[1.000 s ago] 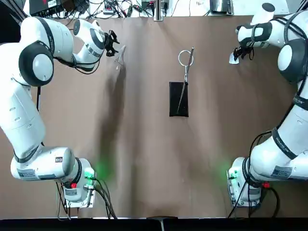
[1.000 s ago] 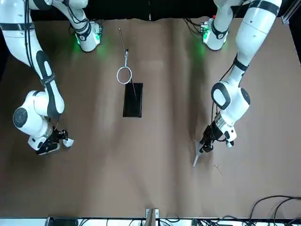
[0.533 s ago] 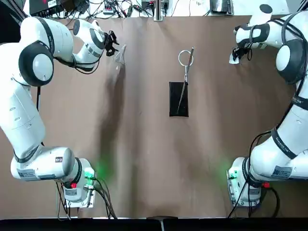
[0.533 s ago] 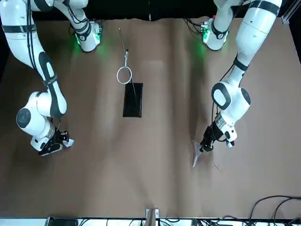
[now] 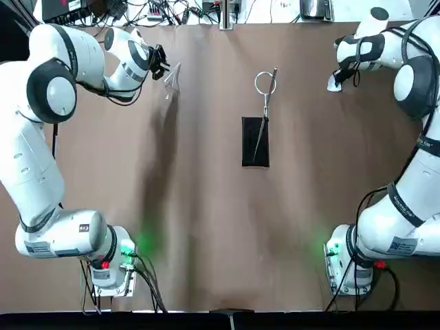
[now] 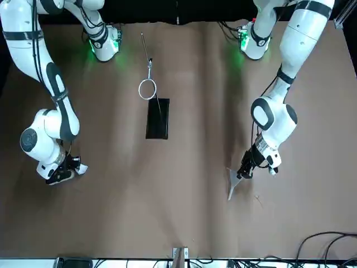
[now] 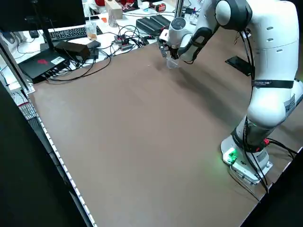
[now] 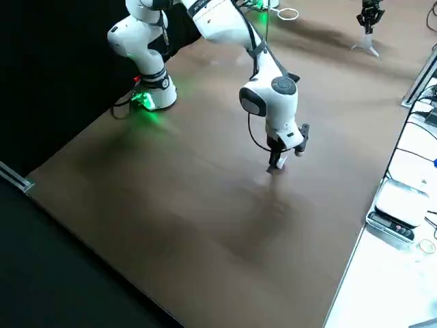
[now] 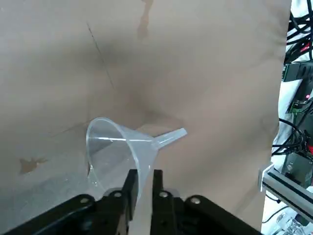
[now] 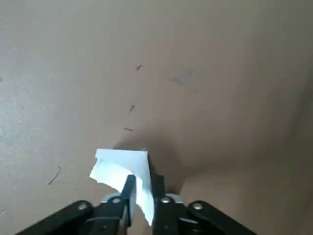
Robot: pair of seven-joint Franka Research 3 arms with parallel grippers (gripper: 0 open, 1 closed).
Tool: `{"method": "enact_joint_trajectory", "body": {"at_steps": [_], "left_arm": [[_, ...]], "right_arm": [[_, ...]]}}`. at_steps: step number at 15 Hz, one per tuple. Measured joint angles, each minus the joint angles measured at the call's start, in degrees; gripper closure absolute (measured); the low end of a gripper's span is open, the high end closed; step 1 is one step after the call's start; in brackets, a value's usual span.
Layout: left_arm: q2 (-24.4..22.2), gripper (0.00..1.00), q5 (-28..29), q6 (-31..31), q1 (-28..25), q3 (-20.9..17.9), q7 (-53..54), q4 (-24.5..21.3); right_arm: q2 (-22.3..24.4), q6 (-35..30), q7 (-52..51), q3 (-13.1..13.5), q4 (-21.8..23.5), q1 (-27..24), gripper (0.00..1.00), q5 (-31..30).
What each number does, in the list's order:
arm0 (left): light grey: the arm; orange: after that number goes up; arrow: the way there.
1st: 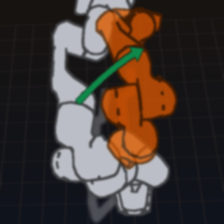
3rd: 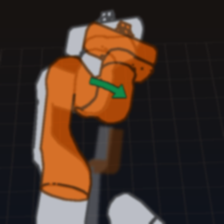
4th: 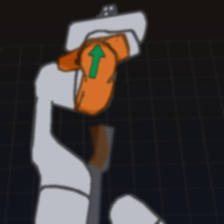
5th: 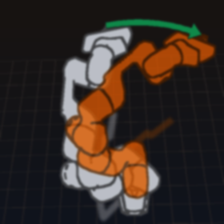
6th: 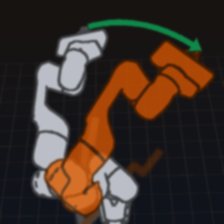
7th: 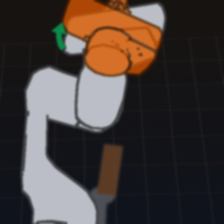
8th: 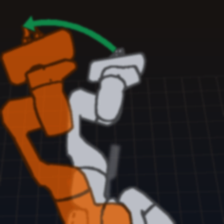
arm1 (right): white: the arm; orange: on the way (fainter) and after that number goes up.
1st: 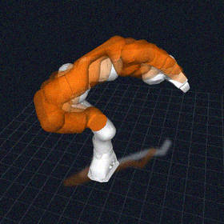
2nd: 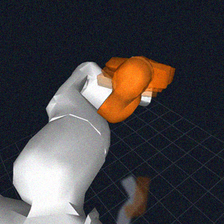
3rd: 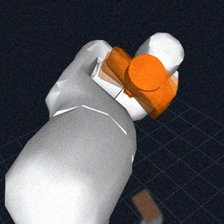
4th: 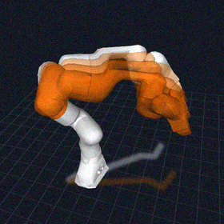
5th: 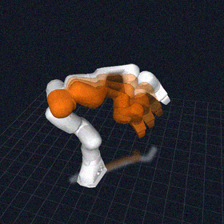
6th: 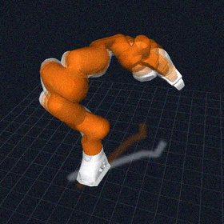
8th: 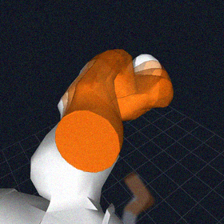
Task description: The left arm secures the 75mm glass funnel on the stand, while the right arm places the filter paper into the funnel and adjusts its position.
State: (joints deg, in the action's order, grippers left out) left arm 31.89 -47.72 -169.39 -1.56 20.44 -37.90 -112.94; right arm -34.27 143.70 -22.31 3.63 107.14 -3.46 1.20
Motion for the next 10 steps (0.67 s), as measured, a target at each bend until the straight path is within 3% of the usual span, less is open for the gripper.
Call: {"method": "enact_joint_trajectory", "body": {"at_steps": [2,4,5,7,10], "left_arm": [[0.0,0.83,0.0,0.0,0.0,0.0,0.0,0.0],[0.0,0.86,0.0,-0.1,0.0,0.0,0.0,0.0],[0.0,0.93,0.0,-0.1,-0.1,0.0,0.0,0.0],[0.0,0.98,0.0,-0.1,-0.1,-0.1,0.0,0.0],[0.0,0.97,0.0,-0.1,-0.2,-0.1,0.0,0.0]], "right_arm": [[0.0,0.0,0.0,0.0,0.0,0.0,0.82,0.0],[0.0,0.0,0.0,0.1,0.0,-0.1,0.94,0.0],[0.0,-0.1,0.0,0.1,0.0,-0.1,0.99,0.0],[0.0,-0.2,0.0,0.1,0.0,-0.1,0.99,0.0],[0.1,-2.8,0.0,0.0,-0.5,0.1,0.99,0.0]]}}
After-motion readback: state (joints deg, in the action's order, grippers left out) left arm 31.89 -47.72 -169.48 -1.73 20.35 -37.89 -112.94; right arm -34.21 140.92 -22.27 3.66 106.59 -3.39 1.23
